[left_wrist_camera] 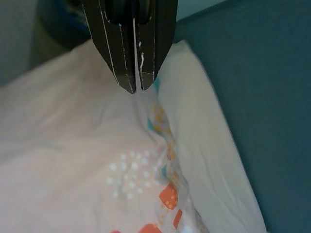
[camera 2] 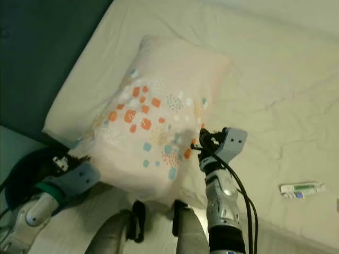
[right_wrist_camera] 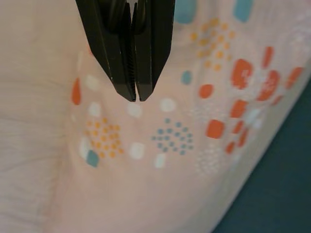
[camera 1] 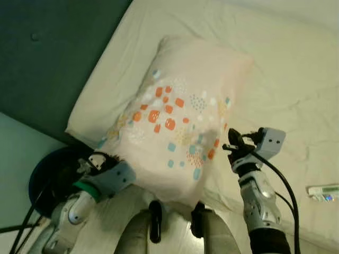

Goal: Clean up the room

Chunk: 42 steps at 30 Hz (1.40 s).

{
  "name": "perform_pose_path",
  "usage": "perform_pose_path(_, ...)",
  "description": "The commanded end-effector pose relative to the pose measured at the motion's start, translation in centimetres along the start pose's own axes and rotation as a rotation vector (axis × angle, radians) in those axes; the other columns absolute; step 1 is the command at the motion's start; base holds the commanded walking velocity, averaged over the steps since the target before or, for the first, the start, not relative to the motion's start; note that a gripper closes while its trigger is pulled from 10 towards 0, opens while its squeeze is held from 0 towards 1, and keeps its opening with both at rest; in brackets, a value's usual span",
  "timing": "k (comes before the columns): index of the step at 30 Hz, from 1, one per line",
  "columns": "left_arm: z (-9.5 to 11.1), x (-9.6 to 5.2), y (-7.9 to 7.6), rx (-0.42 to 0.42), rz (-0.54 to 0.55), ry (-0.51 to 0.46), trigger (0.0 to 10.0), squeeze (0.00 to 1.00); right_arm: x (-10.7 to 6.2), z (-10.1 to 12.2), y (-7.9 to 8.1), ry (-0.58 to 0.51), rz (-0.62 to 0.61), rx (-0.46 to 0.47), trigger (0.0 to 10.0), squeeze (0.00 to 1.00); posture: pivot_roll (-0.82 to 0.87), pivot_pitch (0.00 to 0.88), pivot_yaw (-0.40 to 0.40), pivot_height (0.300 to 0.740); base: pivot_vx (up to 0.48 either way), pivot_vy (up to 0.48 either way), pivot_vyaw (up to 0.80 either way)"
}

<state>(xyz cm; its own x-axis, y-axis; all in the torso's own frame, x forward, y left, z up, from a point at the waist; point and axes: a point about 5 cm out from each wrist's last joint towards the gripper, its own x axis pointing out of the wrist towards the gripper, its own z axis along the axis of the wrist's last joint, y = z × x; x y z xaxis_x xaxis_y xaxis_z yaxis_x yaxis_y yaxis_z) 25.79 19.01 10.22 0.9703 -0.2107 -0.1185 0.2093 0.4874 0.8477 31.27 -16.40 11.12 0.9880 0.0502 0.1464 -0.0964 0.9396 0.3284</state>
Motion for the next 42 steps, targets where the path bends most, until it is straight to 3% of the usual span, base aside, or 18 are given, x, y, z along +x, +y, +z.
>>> perform_pose_path(1, -1.1, -1.0, -2.1, 0.039, -0.102, 0.033, 10.0, 0.0, -0.7, -0.8, -0.4, 0.028, -0.03, 0.001, 10.0, 0.0, -0.04, 0.242, 0.118, 0.74, 0.0, 0.0, 0.0)
perform_pose_path(2, -1.1, -1.0, -2.1, 0.039, -0.102, 0.033, 10.0, 0.0, -0.7, -0.8, -0.4, 0.028, -0.03, 0.001, 10.0, 0.0, -0.04, 0.242, 0.118, 0.74, 0.0, 0.0, 0.0)
perform_pose_path(3, -1.7, -1.2, -3.1, 0.072, -0.151, 0.033, 10.0, 0.0, -0.4, -0.8, -0.3, 0.026, -0.033, 0.002, 10.0, 0.0, -0.04, 0.235, 0.118, 0.74, 0.0, 0.0, 0.0)
perform_pose_path(4, -2.2, -1.2, -3.8, 0.087, -0.169, 0.036, 10.0, 0.08, -0.2, -0.8, -0.2, 0.025, -0.035, 0.003, 10.0, 0.0, -0.04, 0.228, 0.115, 0.74, 0.0, 0.0, 0.0)
perform_pose_path(5, -2.2, -0.9, -4.4, 0.096, -0.178, 0.034, 10.0, 0.29, -0.2, -0.7, -0.1, 0.026, -0.036, 0.001, 10.0, 0.0, -0.04, 0.228, 0.115, 0.74, 0.0, 0.0, 0.0)
perform_pose_path(6, -2.0, -0.4, -4.6, 0.1, -0.165, 0.032, 10.0, 0.64, -0.1, -0.6, 0.0, 0.029, -0.035, -0.003, 10.0, 0.0, -0.04, 0.22, 0.112, 0.74, 0.0, 0.0, 0.0)
perform_pose_path(7, -2.0, -0.4, -4.6, 0.1, -0.165, 0.032, 10.0, 0.64, -0.1, -0.6, 0.0, 0.029, -0.035, -0.003, 10.0, 0.0, -0.04, 0.22, 0.112, 0.74, 0.0, 0.0, 0.0)
perform_pose_path(8, -1.7, 0.1, -4.7, 0.088, -0.149, 0.032, 10.0, 1.0, -0.1, -0.6, 0.0, 0.029, -0.033, -0.008, 10.0, 0.0, -0.04, 0.22, 0.112, 0.74, 0.0, 0.0, 0.0)
perform_pose_path(12, -1.2, 0.8, -5.0, 0.086, -0.131, 0.033, 10.0, 1.0, -0.4, -0.3, 0.2, 0.035, -0.033, -0.02, 10.0, 0.0, -0.06, 0.214, 0.111, 0.74, 0.0, 0.0, 0.0)
perform_pose_path(14, -1.3, 1.4, -5.9, 0.127, -0.116, 0.039, 10.0, 1.0, -0.8, -0.2, 0.3, 0.04, -0.036, -0.036, 10.0, 0.0, -0.06, 0.215, 0.111, 0.74, 0.0, 0.0, 0.0)
perform_pose_path(19, -1.6, 1.6, -6.3, 0.164, -0.114, 0.045, 10.0, 1.0, -1.0, -0.3, 0.2, 0.042, -0.04, -0.039, 10.0, 0.0, -0.08, 0.219, 0.111, 0.74, 0.0, 0.0, 0.0)
perform_pose_path(28, -5.4, 0.0, -8.2, 0.315, -0.172, 0.133, 10.0, 1.0, -1.5, -0.4, 0.0, 0.058, -0.056, -0.04, 10.0, 0.0, -0.09, 0.242, 0.101, 0.74, 0.0, 0.0, 0.0)
perform_pose_path(29, -5.8, -0.1, -8.5, 0.34, -0.176, 0.149, 10.0, 0.37, -1.4, -0.4, 0.1, 0.062, -0.054, -0.039, 10.0, 0.0, -0.09, 0.25, 0.097, 0.74, 0.0, 0.0, 0.0)
perform_pose_path(30, -6.1, 0.0, -8.7, 0.366, -0.167, 0.163, 10.0, 0.0, -1.4, -0.3, 0.3, 0.066, -0.049, -0.037, 10.0, 0.0, -0.08, 0.263, 0.093, 0.74, 0.0, 0.0, 0.0)
perform_pose_path(34, -6.4, 0.6, -9.1, 0.408, -0.159, 0.184, 10.0, 0.0, -1.2, -0.1, 0.9, 0.068, -0.036, -0.032, 10.0, 0.0, -0.09, 0.3, 0.087, 0.74, 0.0, 0.0, 0.0)
perform_pose_path(42, -5.5, 2.7, -8.0, 0.401, -0.042, 0.191, 10.0, 0.0, -1.4, 0.6, 1.4, 0.059, -0.027, -0.03, 10.0, 0.0, -0.12, 0.361, 0.09, 0.74, 0.0, 0.0, 0.0)
